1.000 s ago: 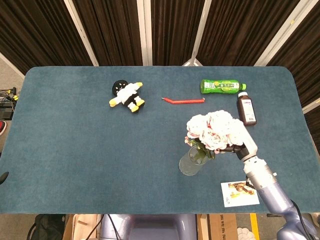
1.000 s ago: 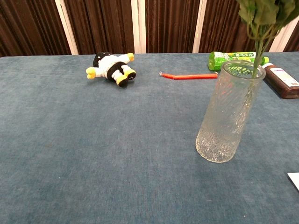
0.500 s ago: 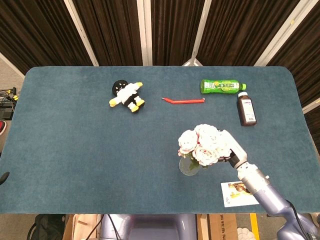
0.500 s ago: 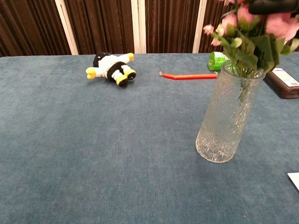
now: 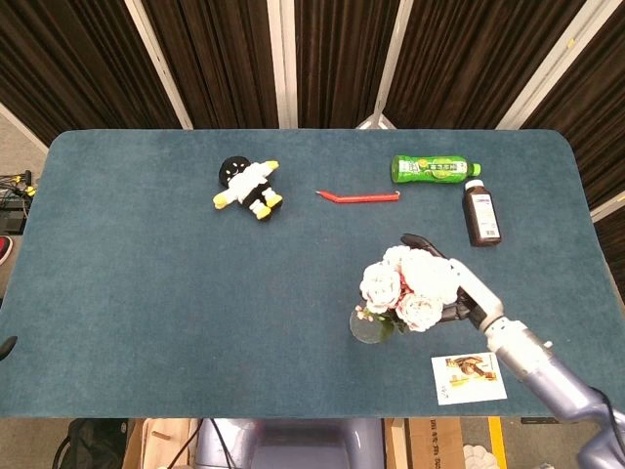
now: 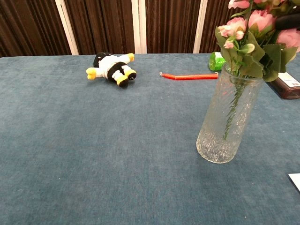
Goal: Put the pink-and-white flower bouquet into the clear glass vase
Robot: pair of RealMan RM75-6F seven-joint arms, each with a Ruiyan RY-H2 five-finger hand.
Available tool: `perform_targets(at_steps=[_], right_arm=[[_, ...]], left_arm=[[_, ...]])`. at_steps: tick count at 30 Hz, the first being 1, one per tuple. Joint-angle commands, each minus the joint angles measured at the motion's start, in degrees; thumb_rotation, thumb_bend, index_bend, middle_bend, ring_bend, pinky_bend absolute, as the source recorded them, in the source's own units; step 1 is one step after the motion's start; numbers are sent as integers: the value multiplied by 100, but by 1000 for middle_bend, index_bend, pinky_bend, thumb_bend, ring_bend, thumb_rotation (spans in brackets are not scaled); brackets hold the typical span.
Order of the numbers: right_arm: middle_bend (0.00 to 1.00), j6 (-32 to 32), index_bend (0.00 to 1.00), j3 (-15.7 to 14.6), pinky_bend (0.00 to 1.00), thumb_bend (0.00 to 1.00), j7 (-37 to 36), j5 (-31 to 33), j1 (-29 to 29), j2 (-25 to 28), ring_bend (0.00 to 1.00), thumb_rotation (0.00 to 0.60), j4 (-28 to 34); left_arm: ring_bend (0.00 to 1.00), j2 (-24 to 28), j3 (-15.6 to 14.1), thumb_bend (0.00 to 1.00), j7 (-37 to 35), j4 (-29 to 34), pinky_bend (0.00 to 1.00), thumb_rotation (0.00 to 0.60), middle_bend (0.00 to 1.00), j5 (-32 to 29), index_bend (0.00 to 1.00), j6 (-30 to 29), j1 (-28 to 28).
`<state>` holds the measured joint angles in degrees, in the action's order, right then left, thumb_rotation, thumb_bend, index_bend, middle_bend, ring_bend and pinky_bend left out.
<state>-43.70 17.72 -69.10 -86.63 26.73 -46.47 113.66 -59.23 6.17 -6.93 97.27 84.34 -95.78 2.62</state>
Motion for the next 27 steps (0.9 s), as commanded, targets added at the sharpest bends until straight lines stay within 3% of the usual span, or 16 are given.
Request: perform_targets(at_steps=[1, 7, 12, 15, 18, 20, 22, 24, 27], right_arm=[[32, -310, 0, -408, 0, 238, -570, -840, -236, 483, 10, 600, -295], [22, -1348, 0, -1297, 0, 205, -1477, -2405, -553, 893, 8, 600, -1071], [22, -2185, 2, -1796, 0, 202, -1388, -3061, -804, 1156, 12, 600, -1712], [22, -2356, 14, -1840, 0, 202, -219, -2622, -1196, 1263, 55, 600, -1759], [22, -2443, 20, -1719, 0, 202, 1949, -1347, -1852, 1189, 64, 600, -1260], [22, -3163, 25, -1521, 0, 202, 3835, -375, -2389, 685, 64, 600, -850], [22, -3911, 36, -1400, 0, 202, 5138, 39, -2734, 42, 64, 600, -732], [22, -4579, 45, -1381, 0, 202, 6096, 25, -2984, -703, 62, 600, -857], [22, -4854, 46, -1585, 0, 201, 6773, -334, -3124, -1288, 46, 600, -1215]], left_arm=[[0, -3, -1, 215, -1, -1, 0, 600, 0, 5, 188, -11, 5], [0, -21, -28, 215, 68, 28, 0, 600, 0, 45, 189, 21, -13], [0, -29, -35, 215, 83, 39, 0, 600, 0, 64, 189, -11, 1], [0, -26, -25, 215, 74, 46, 0, 600, 0, 40, 191, -14, 5], [0, -19, -22, 216, 56, 41, 0, 600, 0, 37, 198, -29, 15], [0, -14, -26, 215, 54, 40, 0, 600, 0, 39, 199, -25, 16], [0, -12, -30, 215, 56, 43, 0, 600, 0, 40, 199, -14, 13], [0, -8, -38, 216, 57, 43, 0, 600, 0, 46, 199, -5, 13], [0, 0, -45, 216, 46, 35, 0, 600, 0, 51, 199, 1, 14]])
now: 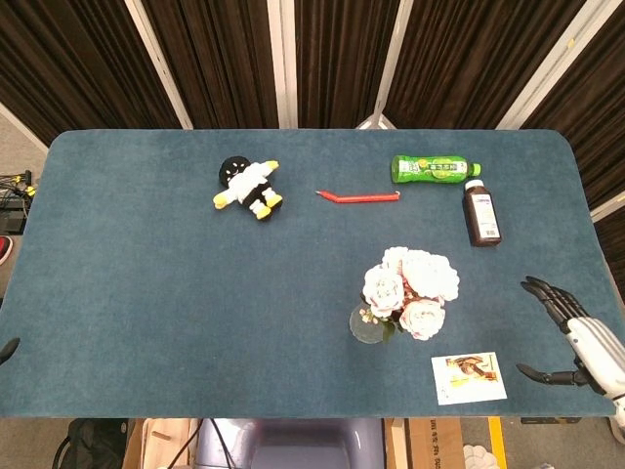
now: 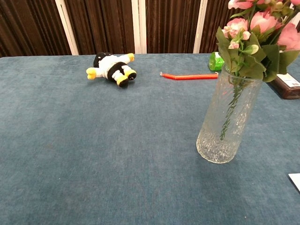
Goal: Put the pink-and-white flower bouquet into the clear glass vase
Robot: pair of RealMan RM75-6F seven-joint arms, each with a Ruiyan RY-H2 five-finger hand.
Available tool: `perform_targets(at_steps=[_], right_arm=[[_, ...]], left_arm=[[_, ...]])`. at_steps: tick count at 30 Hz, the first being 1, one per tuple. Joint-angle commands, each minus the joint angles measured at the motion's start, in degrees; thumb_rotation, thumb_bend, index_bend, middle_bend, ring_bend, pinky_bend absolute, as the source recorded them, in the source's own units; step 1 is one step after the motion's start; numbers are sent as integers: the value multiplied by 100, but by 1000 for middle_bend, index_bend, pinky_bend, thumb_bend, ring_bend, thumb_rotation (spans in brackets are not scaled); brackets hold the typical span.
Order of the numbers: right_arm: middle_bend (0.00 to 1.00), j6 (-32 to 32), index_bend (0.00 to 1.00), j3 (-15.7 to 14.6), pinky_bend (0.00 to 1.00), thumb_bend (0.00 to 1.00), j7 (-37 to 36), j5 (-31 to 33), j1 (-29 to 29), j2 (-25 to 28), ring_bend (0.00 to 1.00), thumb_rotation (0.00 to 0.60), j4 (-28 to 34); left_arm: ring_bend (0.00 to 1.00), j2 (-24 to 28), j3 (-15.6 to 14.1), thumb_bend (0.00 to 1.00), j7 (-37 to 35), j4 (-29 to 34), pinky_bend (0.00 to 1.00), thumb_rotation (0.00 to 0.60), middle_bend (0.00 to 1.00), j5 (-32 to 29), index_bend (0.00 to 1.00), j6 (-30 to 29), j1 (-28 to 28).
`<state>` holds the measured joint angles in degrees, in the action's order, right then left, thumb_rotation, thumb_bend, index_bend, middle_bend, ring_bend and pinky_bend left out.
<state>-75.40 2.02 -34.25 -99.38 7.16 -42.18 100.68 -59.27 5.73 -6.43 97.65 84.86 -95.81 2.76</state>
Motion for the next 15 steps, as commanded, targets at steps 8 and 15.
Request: perform_targets(at_steps=[8, 15], right_arm=[[22, -2253, 45, 61, 0, 202, 4706, 499, -1275, -2394, 40, 600, -273], [22, -2192, 45, 34, 0, 201, 4802, 532, -1278, -2377, 40, 600, -282]], left_arm=[[0, 39, 2, 216, -6, -7, 0, 600, 0, -99, 186, 126, -28], [0, 84, -39, 215, 36, 10, 0, 600, 0, -133, 178, 261, -57]])
